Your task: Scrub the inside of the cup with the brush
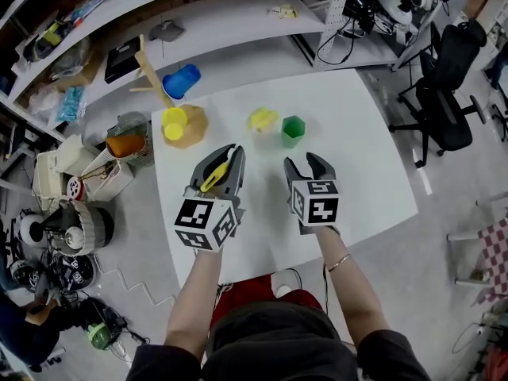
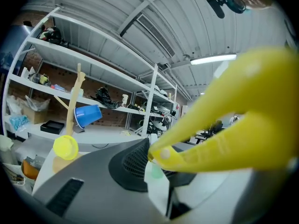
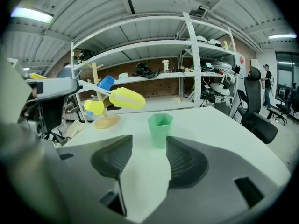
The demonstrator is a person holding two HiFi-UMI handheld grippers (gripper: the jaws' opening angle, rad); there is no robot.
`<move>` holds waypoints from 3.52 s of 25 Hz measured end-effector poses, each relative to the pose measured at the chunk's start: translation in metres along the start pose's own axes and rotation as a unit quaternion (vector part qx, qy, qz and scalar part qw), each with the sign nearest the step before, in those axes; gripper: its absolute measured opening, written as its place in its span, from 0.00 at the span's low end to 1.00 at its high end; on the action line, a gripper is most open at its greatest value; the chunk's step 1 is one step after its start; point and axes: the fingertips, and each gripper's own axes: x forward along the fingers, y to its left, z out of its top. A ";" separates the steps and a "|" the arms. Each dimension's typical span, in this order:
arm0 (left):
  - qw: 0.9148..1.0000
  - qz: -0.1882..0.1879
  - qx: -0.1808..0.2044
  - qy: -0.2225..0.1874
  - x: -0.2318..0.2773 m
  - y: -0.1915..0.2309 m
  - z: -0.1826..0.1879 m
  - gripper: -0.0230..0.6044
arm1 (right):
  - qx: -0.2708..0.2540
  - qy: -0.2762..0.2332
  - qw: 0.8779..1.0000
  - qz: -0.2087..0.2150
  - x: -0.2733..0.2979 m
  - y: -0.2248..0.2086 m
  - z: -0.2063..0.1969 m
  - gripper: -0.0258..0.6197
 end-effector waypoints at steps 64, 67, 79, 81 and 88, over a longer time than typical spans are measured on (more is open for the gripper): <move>0.949 -0.313 -0.006 0.026 0.070 -0.244 -0.006 0.11 | 0.022 -0.018 0.945 -0.325 -0.211 -0.212 -0.068 0.52; 0.939 -0.342 0.000 0.033 0.059 -0.287 -0.011 0.11 | 0.031 -0.012 0.935 -0.352 -0.255 -0.229 -0.090 0.52; 0.879 -0.471 0.019 0.074 -0.006 -0.456 -0.051 0.11 | 0.082 0.046 0.884 -0.459 -0.422 -0.272 -0.220 0.52; 0.868 -0.490 0.019 0.083 -0.017 -0.480 -0.061 0.11 | 0.089 0.057 0.875 -0.472 -0.446 -0.274 -0.244 0.52; 0.818 -0.562 0.024 0.121 -0.065 -0.555 -0.094 0.11 | 0.110 0.099 0.847 -0.510 -0.517 -0.274 -0.318 0.52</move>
